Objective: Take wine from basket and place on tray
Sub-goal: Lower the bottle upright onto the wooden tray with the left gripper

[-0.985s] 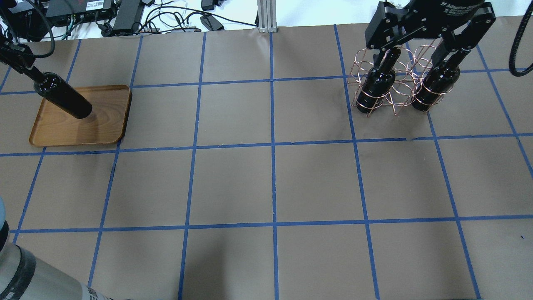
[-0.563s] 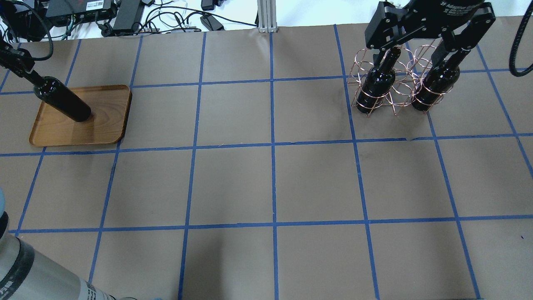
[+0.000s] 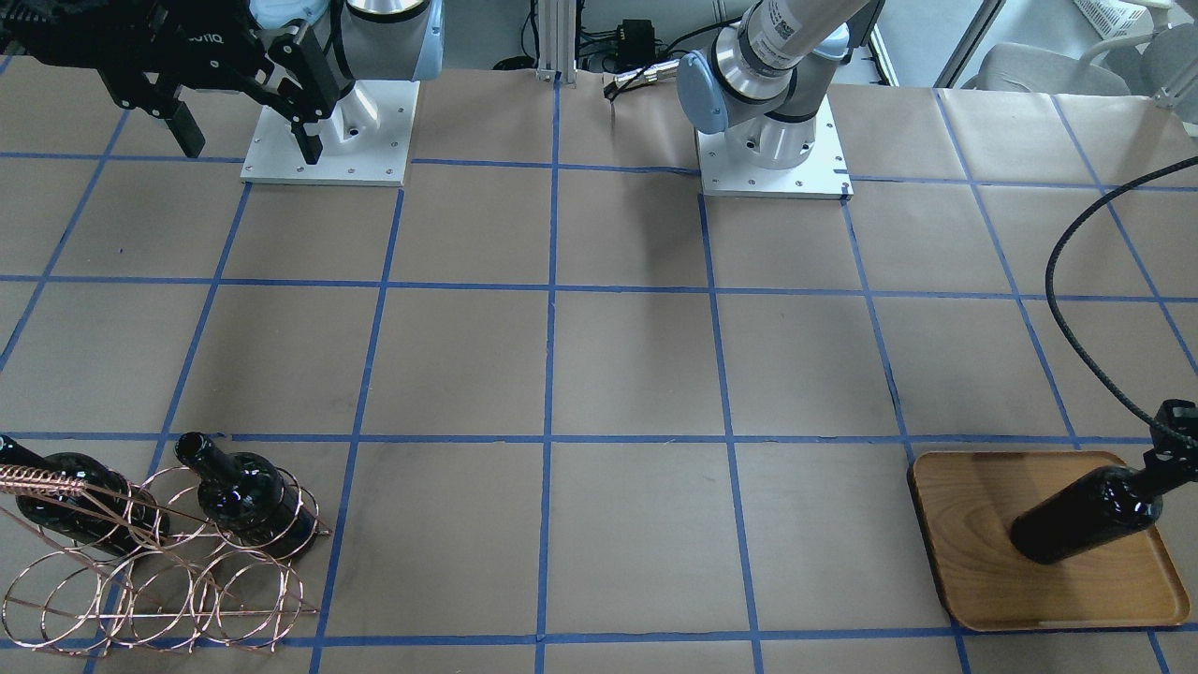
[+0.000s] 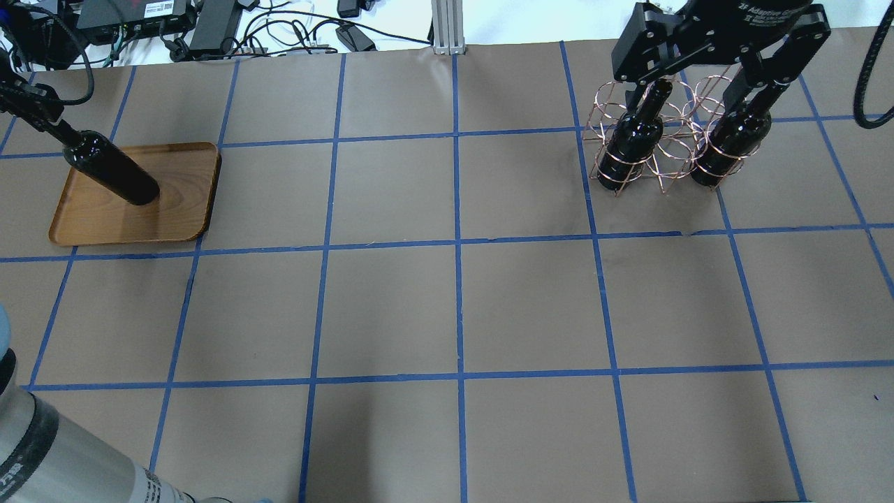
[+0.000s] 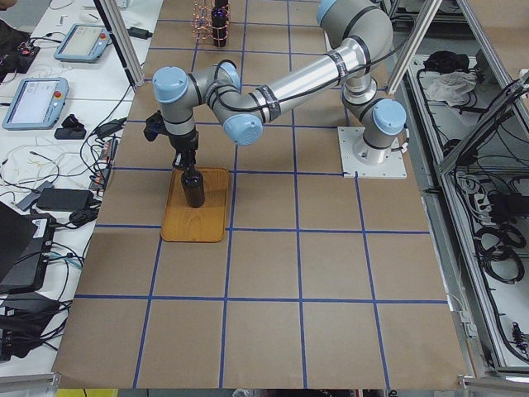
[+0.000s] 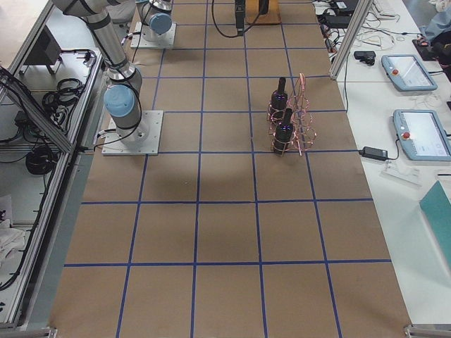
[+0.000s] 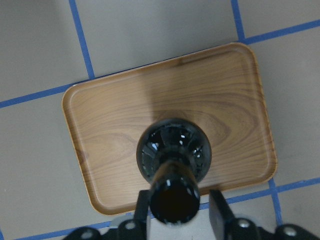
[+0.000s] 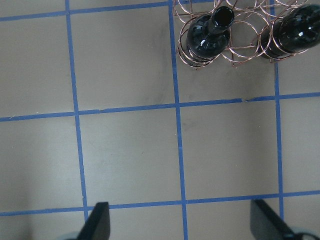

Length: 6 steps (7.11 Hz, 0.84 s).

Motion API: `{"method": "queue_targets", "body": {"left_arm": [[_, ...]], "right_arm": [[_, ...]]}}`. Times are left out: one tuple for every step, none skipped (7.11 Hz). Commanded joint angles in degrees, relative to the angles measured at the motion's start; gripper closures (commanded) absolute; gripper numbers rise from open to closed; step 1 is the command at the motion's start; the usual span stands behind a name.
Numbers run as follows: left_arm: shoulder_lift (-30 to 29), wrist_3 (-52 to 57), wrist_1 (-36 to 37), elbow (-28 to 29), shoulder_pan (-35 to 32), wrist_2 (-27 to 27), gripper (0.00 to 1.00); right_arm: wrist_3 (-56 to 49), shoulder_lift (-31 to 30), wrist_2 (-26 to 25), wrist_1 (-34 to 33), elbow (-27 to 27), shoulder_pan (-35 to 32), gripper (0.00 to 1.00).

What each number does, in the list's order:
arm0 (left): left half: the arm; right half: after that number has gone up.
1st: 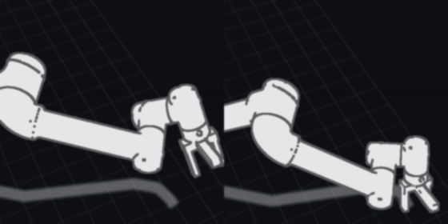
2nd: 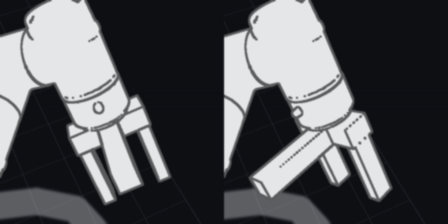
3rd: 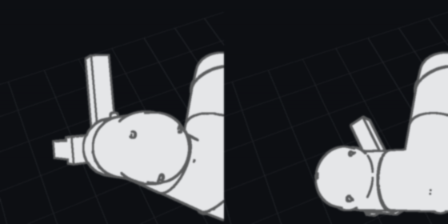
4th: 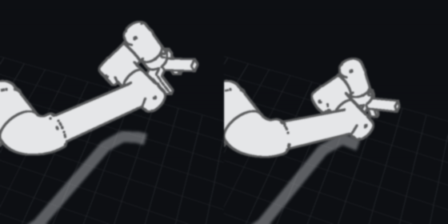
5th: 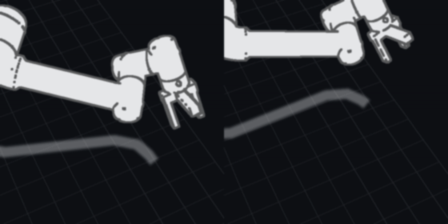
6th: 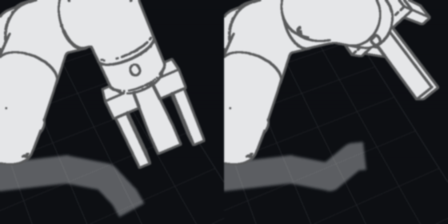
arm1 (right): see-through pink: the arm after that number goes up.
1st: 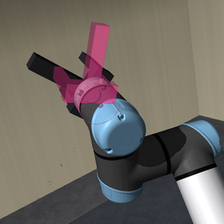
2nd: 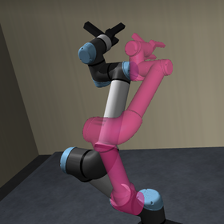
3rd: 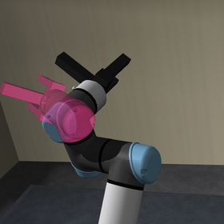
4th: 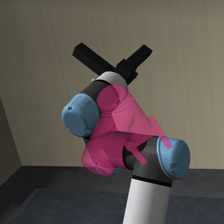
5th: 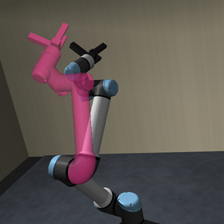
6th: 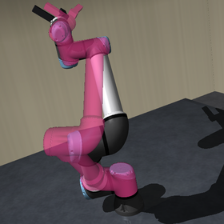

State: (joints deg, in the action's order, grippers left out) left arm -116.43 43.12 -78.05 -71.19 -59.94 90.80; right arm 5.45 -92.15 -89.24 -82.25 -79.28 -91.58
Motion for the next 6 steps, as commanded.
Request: {"method": "queue_targets", "body": {"left_arm": [[1.7, -0.3, -0.3, -0.2, -0.1, 0.3, 0.0], [3.2, -0.7, -0.7, -0.8, -0.8, 0.7, 0.0], [5.6, -1.5, -2.0, -1.4, -2.1, 0.8, 0.0], [9.8, -2.8, -5.6, -2.5, -3.5, 0.3, 0.0], [13.1, -7.2, -6.2, -3.8, -5.7, 0.3, 0.0], [16.5, -13.9, -8.2, -6.5, -8.9, 0.5, 0.0]], "right_arm": [[0.0, 0.0, -0.1, 0.0, 0.0, 0.0, 0.0], [0.0, 0.0, -0.1, 0.0, 0.0, 0.0, 0.0], [0.0, 0.0, 0.0, 0.0, -0.1, 0.0, 0.0], [0.0, 0.0, 0.1, 0.0, -0.3, 0.0, 0.0], [0.1, 0.0, 0.2, -0.1, -0.3, 0.0, 0.0], [0.1, 0.0, 0.2, -0.1, -0.3, 0.0, 0.0]]}}
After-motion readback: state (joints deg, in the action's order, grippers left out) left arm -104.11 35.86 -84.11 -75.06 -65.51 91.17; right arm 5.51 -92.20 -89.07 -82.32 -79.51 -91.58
